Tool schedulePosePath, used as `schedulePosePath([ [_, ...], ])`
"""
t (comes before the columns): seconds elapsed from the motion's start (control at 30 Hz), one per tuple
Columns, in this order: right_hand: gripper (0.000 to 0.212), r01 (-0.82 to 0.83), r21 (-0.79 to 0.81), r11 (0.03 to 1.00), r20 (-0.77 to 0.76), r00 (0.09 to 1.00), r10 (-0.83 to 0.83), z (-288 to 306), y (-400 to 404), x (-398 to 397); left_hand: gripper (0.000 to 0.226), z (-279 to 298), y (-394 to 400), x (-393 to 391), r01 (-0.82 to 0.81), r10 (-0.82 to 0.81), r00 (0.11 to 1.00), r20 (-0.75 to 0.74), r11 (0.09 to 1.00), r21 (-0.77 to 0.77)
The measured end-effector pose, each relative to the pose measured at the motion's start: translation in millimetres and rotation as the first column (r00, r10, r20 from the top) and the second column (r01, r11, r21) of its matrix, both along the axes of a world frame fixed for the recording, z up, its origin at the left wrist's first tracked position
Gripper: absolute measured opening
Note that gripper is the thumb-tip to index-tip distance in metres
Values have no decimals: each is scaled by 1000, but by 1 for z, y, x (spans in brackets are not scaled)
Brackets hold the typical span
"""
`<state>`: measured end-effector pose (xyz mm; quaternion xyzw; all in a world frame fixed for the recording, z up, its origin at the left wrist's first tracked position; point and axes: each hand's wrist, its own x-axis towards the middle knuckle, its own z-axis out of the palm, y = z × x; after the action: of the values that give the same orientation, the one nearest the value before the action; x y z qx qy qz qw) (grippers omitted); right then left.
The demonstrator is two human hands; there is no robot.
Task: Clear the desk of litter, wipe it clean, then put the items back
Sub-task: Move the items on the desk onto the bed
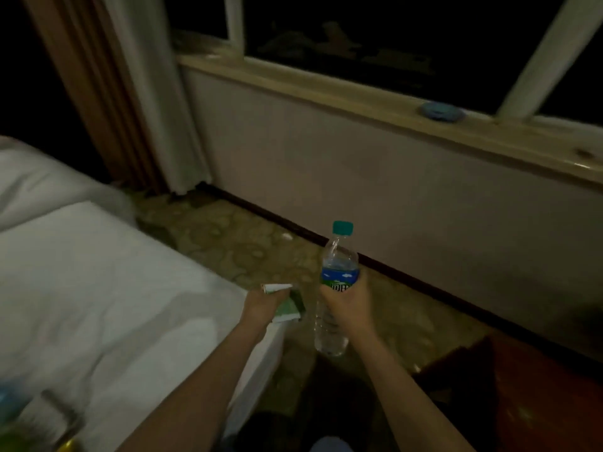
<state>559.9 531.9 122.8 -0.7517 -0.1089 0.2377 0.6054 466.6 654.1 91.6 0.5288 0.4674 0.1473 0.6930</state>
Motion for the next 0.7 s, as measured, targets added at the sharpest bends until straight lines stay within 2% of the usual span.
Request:
schedulePosePath([
  [0.13,54,-253,-34,967,26,967,254,-13,51,-2,28,-12,21,-38,-215,214,975,-65,977,-9],
  [0.33,52,-538,-114,835,-12,841,540,-37,112,-46,11,-17,17,-110,-501,498,843,-202,865,42],
  [0.47,55,-693,-128,709,-25,717,697,-55,146,-95,12,-21,15,-165,-688,669,714,-206,726,-29],
  [0.53,55,-766,-140,627,-62,639,767,-61,161,-123,5,-24,16,-193,-738,714,664,-224,674,-41],
  [0.63,58,-829,-148,539,-91,554,828,-73,183,-167,24,-38,25,-236,-811,782,578,-231,581,-65],
  [0.7,57,-847,-159,507,-111,525,844,-81,197,-192,24,-49,35,-261,-834,801,545,-247,547,-64],
])
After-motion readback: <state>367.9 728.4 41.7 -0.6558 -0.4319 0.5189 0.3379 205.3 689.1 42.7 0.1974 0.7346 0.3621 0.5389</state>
